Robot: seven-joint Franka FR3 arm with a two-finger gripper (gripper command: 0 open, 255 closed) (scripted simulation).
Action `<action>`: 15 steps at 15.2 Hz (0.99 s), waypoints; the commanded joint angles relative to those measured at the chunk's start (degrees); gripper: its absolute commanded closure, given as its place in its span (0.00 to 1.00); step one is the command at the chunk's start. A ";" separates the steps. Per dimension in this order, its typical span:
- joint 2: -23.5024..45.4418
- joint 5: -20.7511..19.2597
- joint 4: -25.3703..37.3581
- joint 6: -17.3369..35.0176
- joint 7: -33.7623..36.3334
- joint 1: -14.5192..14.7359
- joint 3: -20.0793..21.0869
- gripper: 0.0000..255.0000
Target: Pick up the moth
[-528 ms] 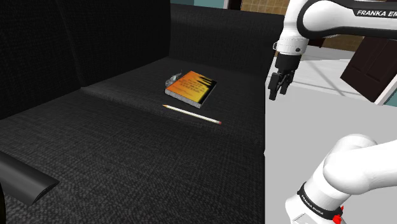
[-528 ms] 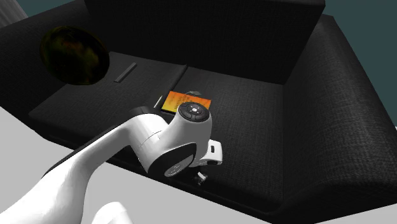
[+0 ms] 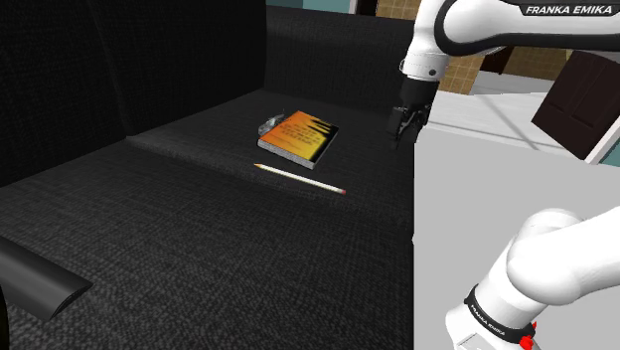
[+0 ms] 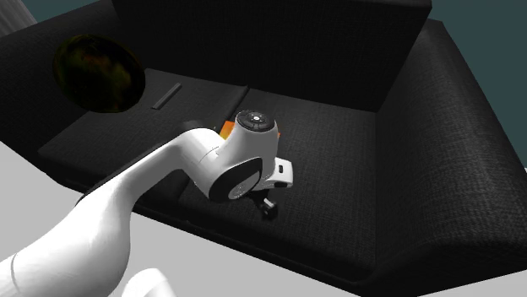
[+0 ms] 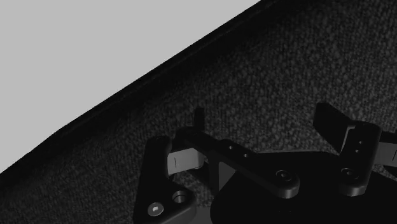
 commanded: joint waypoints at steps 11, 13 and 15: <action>17.43 3.16 15.02 10.34 9.14 2.48 7.39 0.00; 20.56 2.93 18.38 11.44 10.75 2.79 8.57 0.00; 23.78 2.46 22.01 12.35 12.40 3.15 9.69 0.00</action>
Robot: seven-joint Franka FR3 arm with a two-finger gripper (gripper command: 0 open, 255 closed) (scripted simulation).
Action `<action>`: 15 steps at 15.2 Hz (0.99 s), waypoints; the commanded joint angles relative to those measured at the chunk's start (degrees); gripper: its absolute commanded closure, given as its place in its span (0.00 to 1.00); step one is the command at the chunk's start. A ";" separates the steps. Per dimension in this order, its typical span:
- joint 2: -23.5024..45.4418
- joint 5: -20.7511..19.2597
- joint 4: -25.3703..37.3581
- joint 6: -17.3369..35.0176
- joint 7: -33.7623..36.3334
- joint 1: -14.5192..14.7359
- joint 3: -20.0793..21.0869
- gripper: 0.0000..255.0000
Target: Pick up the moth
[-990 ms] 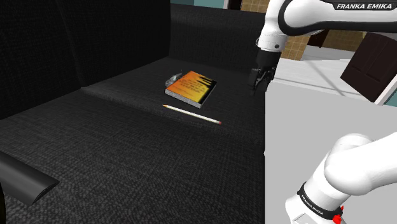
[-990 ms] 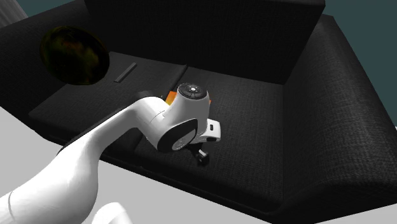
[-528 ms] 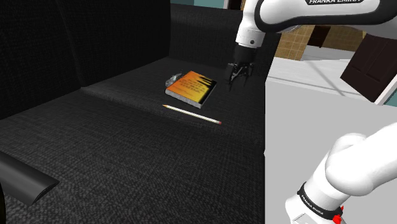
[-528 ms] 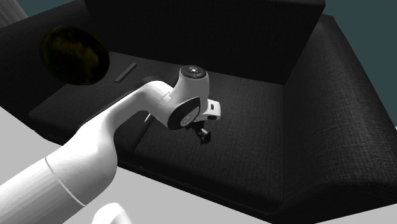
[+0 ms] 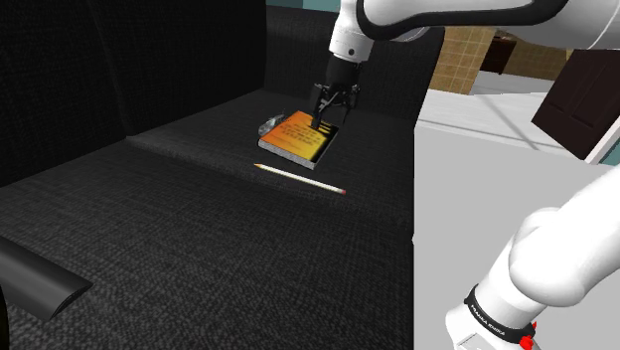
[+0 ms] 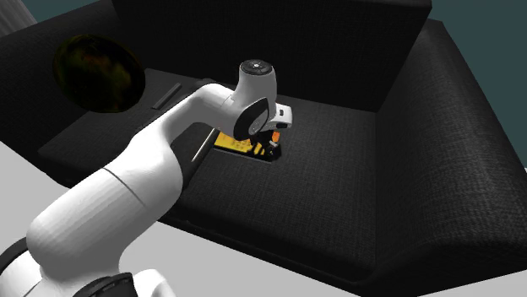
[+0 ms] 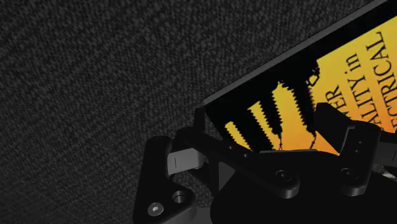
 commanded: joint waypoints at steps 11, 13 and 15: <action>19.64 -6.24 25.09 1.32 9.76 3.50 5.43 0.00; 19.20 -6.07 22.98 3.02 9.66 3.45 5.35 0.00; 18.86 -5.95 21.01 4.66 9.58 3.38 5.32 0.00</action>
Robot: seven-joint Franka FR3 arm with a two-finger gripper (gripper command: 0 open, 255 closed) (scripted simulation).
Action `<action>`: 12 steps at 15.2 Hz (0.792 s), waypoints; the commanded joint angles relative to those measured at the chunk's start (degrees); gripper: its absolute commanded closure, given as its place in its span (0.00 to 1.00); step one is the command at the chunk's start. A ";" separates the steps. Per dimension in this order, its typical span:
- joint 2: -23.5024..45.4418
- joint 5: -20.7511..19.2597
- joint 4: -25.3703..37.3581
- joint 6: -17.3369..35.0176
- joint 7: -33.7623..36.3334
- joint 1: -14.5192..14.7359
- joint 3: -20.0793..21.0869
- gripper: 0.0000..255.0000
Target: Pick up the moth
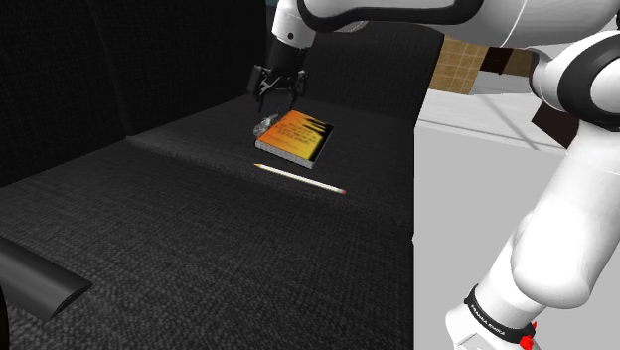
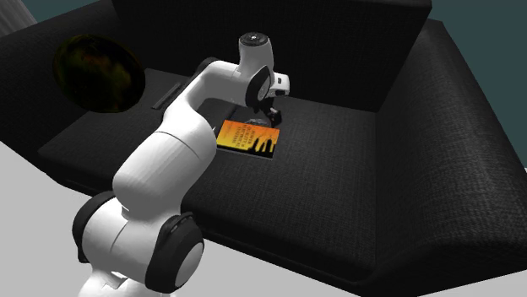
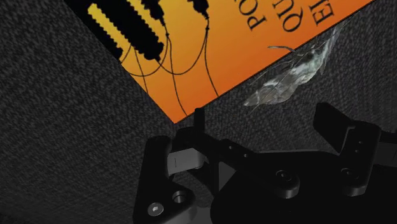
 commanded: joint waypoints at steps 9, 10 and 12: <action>-1.21 0.51 -5.06 3.96 -0.56 -0.34 -0.22 1.00; -1.14 0.44 -4.99 3.96 -0.42 -0.28 -0.16 1.00; -1.50 0.52 -5.20 3.85 -0.38 -0.26 -0.14 1.00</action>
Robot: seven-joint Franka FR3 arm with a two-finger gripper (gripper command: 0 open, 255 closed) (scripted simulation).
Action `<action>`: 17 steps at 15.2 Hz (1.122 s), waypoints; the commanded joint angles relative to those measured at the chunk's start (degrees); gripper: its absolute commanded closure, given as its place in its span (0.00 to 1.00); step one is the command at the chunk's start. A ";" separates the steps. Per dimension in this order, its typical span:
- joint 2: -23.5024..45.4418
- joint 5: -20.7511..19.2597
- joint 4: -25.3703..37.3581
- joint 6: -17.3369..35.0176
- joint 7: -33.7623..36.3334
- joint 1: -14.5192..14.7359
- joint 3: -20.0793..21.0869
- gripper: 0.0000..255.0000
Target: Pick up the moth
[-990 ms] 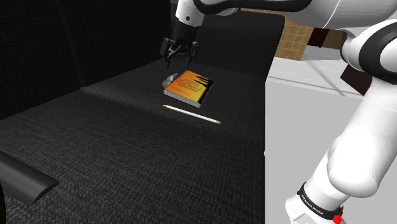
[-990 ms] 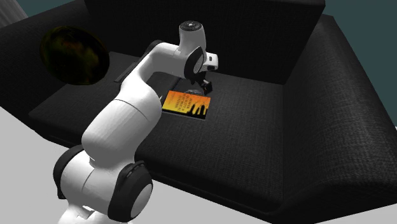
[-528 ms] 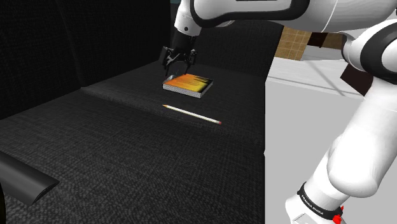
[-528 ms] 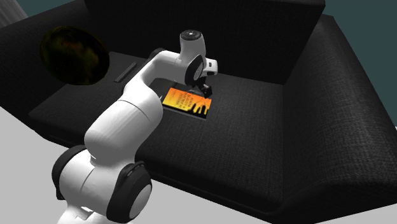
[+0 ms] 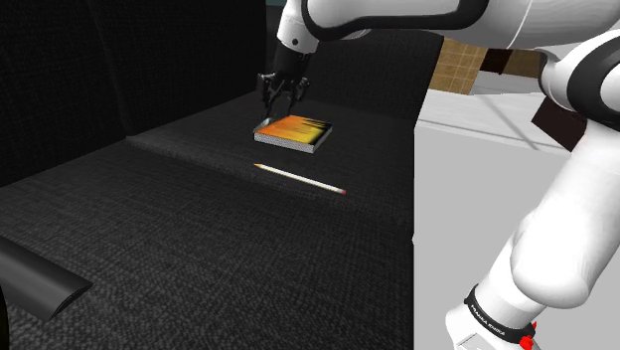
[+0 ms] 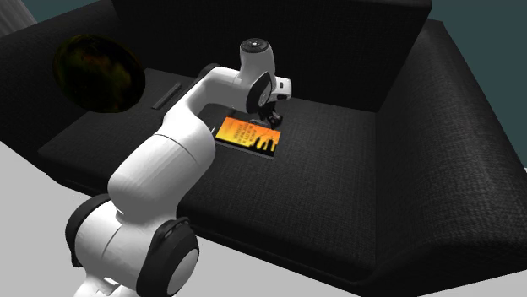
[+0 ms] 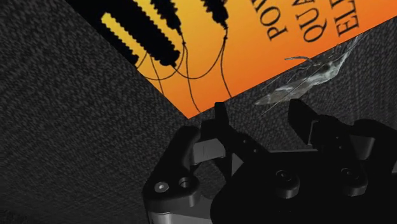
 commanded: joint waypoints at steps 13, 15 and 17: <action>3.15 -0.41 9.83 -8.23 0.77 0.96 0.65 1.00; 3.75 -0.63 12.18 -10.00 0.90 1.09 0.71 1.00; 4.44 -0.88 14.67 -11.83 1.03 1.25 0.77 1.00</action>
